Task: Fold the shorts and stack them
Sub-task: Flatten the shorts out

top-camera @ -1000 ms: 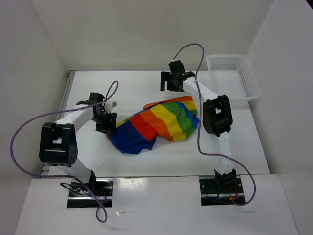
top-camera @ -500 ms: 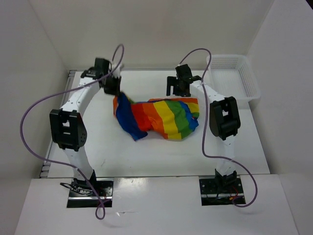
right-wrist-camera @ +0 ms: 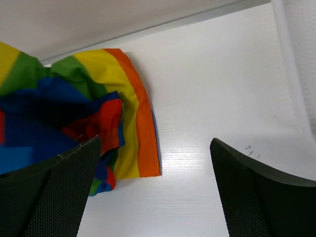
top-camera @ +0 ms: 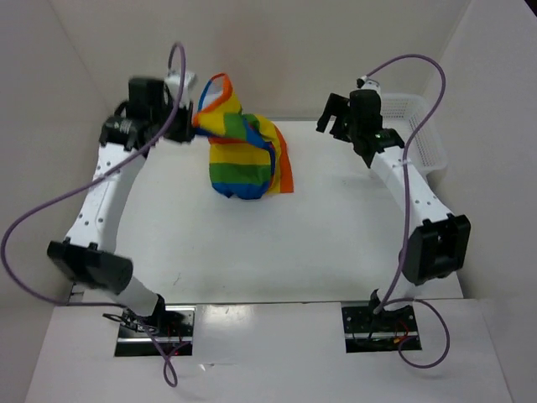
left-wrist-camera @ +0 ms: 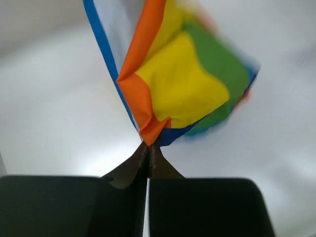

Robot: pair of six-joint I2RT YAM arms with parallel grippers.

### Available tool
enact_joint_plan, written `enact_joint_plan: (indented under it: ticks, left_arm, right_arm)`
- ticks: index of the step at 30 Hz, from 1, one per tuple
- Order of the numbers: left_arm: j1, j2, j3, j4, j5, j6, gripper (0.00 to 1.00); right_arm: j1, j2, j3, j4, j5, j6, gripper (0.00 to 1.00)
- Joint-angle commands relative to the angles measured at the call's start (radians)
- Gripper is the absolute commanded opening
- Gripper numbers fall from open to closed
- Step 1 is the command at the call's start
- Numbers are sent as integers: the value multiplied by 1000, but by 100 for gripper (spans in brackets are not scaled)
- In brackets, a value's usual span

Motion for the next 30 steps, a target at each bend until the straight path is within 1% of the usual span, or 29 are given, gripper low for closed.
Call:
enact_joint_plan:
  ticks: [1, 2, 3, 5, 6, 7, 8, 9, 10, 11, 12, 13, 14, 15, 16, 17, 18, 19, 20, 21, 22, 23, 25, 30]
  left_arm:
    - [-15, -211, -625, 114, -109, 3, 0]
    - [-16, -319, -737, 177, -141, 3, 0]
    - [-16, -342, -835, 210, -181, 3, 0]
    - [2, -343, -826, 184, -192, 3, 0]
    - [30, -343, -816, 173, -192, 3, 0]
    - [67, -343, -832, 182, -207, 3, 0]
    - [81, -364, -851, 213, -217, 3, 0]
    - [81, -379, -873, 227, -241, 3, 0]
    - [93, -393, -890, 227, -241, 3, 0]
    - [93, -414, -911, 215, -255, 3, 0]
    - [105, -425, -922, 206, -255, 3, 0]
    - [105, -436, -936, 206, -287, 3, 0]
    - [133, -457, -951, 206, -303, 3, 0]
    - [151, -467, -967, 225, -316, 3, 0]
    - [171, -467, -991, 241, -339, 3, 0]
    - [212, -467, -991, 253, -340, 3, 0]
    - [228, -456, -991, 253, -340, 3, 0]
    - [237, -426, -952, 253, -330, 3, 0]
    - [237, -412, -936, 253, -330, 3, 0]
    - [237, -401, -922, 253, -314, 3, 0]
    - [237, -383, -909, 253, -303, 3, 0]
    - [237, -373, -896, 253, -281, 3, 0]
    - [237, -340, -855, 253, -266, 3, 0]
    - [237, -295, -792, 253, -257, 3, 0]
  right_arm:
    - [33, -78, -124, 70, 33, 57, 96]
    - [42, -78, -156, 70, 19, 69, 96]
    - [70, -78, -165, 70, 10, 69, 96]
    - [119, -78, -196, 70, 10, 101, 96]
    - [177, -57, -211, 97, -8, 117, 96]
    - [200, -45, -245, 114, -27, 163, 96]
    - [219, -31, -262, 131, -50, 201, 96]
    - [234, -13, -280, 179, -115, 247, 96]
    - [248, 24, -311, 200, -146, 287, 96]
    - [248, 39, -322, 219, -159, 362, 96]
    - [259, 55, -322, 234, -159, 391, 95]
    - [259, 67, -334, 269, -159, 417, 94]
    - [259, 92, -343, 291, -181, 459, 94]
    - [268, 102, -343, 314, -208, 459, 93]
    - [294, 103, -317, 326, -224, 429, 93]
    - [318, 115, -299, 302, -190, 325, 93]
    - [352, 106, -288, 293, -145, 245, 93]
    - [443, 92, -302, 293, -13, 159, 96]
    - [485, 68, -323, 320, 19, 67, 96]
    - [518, 67, -343, 320, 31, -44, 99]
    - [536, 67, -355, 331, 32, -56, 99]
    - [536, 81, -355, 331, -14, -47, 99]
    - [546, 153, -322, 313, -53, 2, 99]
    - [578, 341, -215, 322, -64, 62, 99]
